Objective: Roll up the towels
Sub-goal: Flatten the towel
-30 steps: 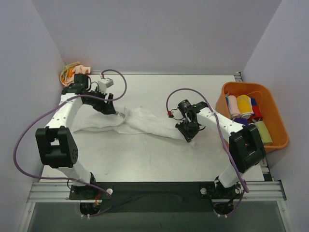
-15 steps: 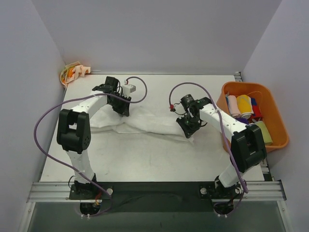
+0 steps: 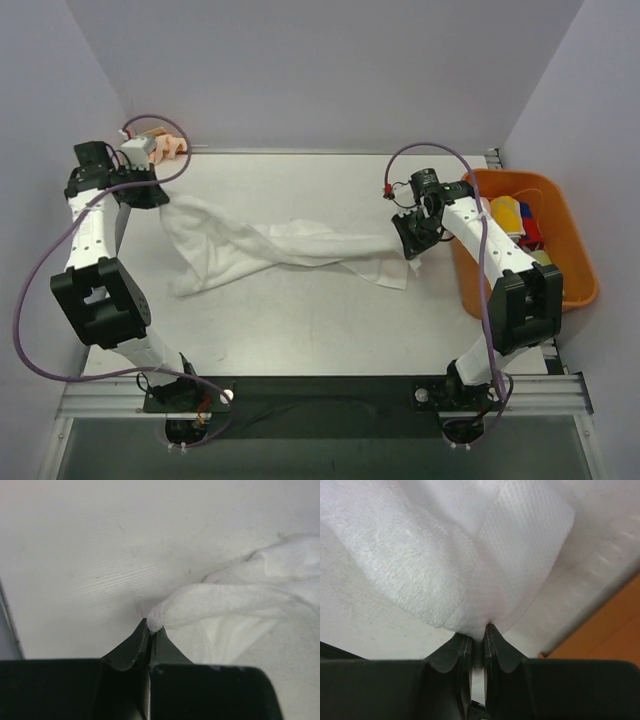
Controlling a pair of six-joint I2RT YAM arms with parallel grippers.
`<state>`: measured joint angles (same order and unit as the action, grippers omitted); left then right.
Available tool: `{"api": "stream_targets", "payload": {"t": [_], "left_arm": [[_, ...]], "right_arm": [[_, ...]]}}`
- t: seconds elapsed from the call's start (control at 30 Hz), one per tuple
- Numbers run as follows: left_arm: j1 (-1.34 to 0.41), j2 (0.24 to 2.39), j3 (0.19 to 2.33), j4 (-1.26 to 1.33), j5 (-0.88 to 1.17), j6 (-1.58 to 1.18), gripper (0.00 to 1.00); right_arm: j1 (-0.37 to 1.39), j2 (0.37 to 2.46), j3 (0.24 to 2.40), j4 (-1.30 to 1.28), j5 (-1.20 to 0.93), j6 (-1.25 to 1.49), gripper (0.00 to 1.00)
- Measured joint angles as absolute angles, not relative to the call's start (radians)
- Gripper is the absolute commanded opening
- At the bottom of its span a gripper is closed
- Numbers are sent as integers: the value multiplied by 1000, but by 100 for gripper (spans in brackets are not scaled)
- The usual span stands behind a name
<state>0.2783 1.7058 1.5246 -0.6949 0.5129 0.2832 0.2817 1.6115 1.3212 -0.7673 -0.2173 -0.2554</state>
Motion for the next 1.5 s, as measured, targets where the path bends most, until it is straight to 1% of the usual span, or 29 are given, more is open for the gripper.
{"api": "stream_targets", "payload": {"t": [0.1,0.2,0.3,0.47,0.67,0.83,0.9,1.0,1.13,1.23,1.33,1.43,1.5], "left_arm": [[397,1694,1552,-712,572,326,0],[449,1698,1553,-738,602,359,0],[459,1708,1553,-760,609,385,0],[461,1741,1553,-764,604,400,0],[483,1822,1588,-763,580,389,0],[487,1886,1642,-760,558,377,0],[488,1893,1647,-759,556,377,0],[494,1894,1651,-763,562,378,0],[544,1889,1662,-772,647,373,0],[602,1889,1700,-785,737,347,0],[635,1888,1749,-787,794,333,0],[640,1888,1787,-786,805,323,0],[635,1890,1804,-789,804,316,0]], "right_arm": [[260,1612,1337,-778,-217,-264,0],[256,1617,1349,-789,-218,-270,0],[256,1654,1386,-806,-227,-270,0],[257,1798,1525,-818,-241,-263,0],[257,1993,1767,-831,-255,-239,0],[252,2062,1851,-879,-324,-247,0],[247,2072,1835,-914,-366,-270,0],[242,2035,1719,-957,-395,-316,0],[225,1920,1578,-1038,-412,-384,0],[174,1822,1600,-1118,-462,-439,0],[126,1782,1708,-1204,-538,-508,0],[128,1840,1763,-1240,-616,-571,0],[143,1938,1767,-1258,-655,-596,0]]}}
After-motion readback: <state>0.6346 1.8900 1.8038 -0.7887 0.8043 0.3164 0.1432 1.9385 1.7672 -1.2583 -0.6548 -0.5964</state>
